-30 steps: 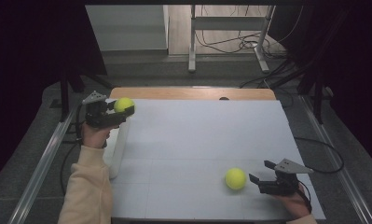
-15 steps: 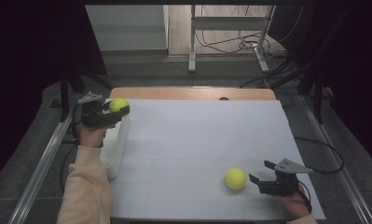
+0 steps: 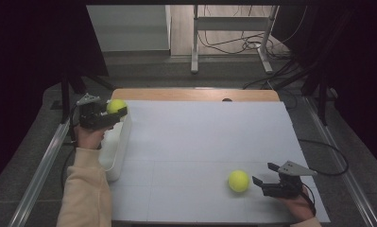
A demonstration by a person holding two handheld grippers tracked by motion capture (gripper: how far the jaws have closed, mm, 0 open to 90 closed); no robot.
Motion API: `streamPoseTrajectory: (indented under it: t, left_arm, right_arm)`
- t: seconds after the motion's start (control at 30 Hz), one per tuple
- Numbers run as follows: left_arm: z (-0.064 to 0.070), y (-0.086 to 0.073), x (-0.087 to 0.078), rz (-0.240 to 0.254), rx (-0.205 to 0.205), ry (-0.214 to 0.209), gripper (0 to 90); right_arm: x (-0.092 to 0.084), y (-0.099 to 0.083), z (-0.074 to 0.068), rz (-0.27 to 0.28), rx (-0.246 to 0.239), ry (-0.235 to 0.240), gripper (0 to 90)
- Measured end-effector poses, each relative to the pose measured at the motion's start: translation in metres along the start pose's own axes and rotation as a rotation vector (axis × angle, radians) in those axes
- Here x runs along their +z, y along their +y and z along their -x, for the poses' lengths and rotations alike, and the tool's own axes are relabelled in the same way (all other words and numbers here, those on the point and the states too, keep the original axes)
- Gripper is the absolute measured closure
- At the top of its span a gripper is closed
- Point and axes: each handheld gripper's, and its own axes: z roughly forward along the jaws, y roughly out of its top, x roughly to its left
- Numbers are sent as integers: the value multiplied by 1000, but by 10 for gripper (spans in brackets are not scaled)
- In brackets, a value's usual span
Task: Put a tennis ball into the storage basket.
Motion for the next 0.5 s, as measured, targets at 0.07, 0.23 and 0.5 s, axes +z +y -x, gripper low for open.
streamPoseTrajectory:
  t: [0.07, 0.23, 0.5]
  left_arm:
    - [-1, -1, 0, -3, -4, 5, 259]
    - [-3, -1, 1, -7, -6, 11, 260]
    - [-5, -3, 5, -29, 2, 33, 260]
  right_arm:
    - [0, 0, 0, 1, -1, 0, 151]
    - [0, 0, 0, 0, -1, 0, 151]
    - [0, 0, 0, 0, 0, 0, 151]
